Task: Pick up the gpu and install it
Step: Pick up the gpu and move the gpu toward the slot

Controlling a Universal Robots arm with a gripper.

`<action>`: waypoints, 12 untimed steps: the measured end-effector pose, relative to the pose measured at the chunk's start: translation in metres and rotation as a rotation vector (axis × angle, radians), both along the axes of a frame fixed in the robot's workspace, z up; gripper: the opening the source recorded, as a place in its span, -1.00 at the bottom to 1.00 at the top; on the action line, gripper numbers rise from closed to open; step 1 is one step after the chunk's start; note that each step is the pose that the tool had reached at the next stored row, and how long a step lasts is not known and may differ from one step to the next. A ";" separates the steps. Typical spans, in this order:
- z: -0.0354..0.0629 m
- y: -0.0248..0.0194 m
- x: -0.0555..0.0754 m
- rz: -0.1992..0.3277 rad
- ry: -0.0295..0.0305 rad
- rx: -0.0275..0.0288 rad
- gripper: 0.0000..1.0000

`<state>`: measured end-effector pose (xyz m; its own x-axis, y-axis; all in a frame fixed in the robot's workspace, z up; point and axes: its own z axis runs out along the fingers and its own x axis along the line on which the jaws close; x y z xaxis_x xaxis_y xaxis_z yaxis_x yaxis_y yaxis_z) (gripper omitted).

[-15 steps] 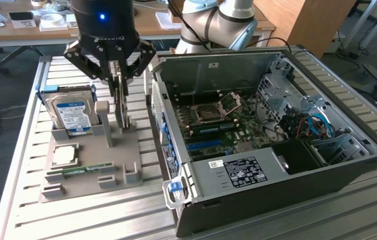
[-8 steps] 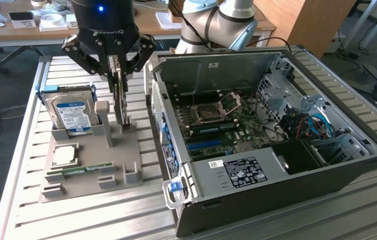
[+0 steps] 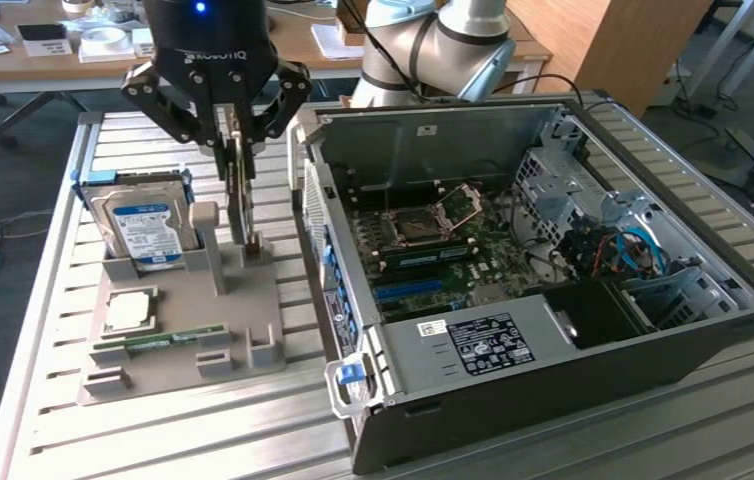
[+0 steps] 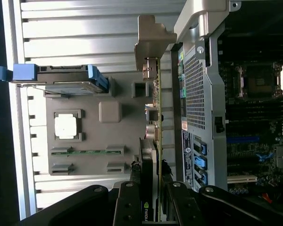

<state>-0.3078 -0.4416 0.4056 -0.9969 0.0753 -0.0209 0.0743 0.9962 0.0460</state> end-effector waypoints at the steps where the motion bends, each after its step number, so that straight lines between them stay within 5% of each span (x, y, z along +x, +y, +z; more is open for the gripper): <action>1: 0.0001 0.0000 0.000 0.000 0.0001 -0.0001 -0.47; 12: 0.0002 0.0000 0.010 0.000 0.0000 0.0017 -0.47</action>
<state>-0.2976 -0.4416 0.4058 -0.9969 0.0754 -0.0207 0.0743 0.9961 0.0477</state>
